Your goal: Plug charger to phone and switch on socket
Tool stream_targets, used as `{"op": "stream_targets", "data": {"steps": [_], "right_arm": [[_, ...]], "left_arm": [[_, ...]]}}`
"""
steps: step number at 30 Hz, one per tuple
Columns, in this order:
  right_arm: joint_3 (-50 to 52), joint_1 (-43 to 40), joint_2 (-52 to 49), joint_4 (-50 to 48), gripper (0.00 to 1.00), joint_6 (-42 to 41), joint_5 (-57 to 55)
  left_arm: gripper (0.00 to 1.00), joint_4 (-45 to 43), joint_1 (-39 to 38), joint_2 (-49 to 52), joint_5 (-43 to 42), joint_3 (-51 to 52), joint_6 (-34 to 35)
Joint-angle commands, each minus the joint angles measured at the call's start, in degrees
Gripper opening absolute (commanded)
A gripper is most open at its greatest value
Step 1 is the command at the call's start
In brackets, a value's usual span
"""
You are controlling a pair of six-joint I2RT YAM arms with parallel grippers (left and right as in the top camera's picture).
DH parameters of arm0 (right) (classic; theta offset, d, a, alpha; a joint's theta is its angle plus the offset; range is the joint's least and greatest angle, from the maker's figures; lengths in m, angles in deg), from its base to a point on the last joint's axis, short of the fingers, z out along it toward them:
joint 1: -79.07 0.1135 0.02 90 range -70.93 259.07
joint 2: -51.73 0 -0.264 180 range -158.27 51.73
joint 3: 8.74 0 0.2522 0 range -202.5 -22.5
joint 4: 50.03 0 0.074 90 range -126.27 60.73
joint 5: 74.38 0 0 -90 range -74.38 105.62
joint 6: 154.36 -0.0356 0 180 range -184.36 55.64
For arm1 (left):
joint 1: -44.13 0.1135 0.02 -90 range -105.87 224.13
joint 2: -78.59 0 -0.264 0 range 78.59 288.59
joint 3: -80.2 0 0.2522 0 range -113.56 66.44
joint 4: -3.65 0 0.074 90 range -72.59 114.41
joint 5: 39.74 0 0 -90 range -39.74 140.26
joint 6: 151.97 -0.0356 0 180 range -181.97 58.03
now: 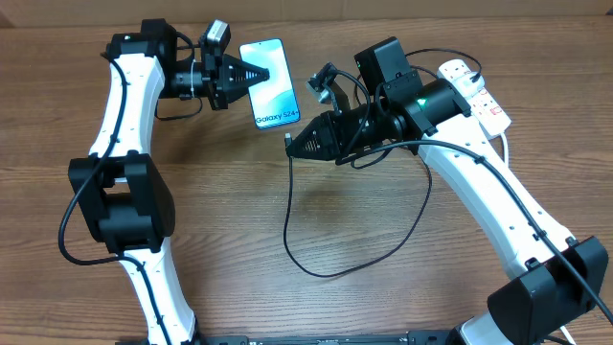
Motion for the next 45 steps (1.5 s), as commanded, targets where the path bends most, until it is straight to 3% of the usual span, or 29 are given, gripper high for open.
{"op": "stream_targets", "data": {"steps": [1,27,45], "right_arm": [[0.04,0.20,0.66,0.35,0.04,-0.57,1.05],[4.70,0.20,-2.23,-11.61,0.04,-11.43,3.87],[4.70,0.13,-3.21,-13.42,0.04,-11.54,7.96]], "left_arm": [[0.04,-0.15,-0.81,-1.66,-3.63,-0.94,-0.09],[0.04,-0.02,-0.87,-1.66,-3.65,-0.94,-1.36],[0.04,-0.13,-0.85,-1.66,-3.65,-0.94,-1.38]]}}
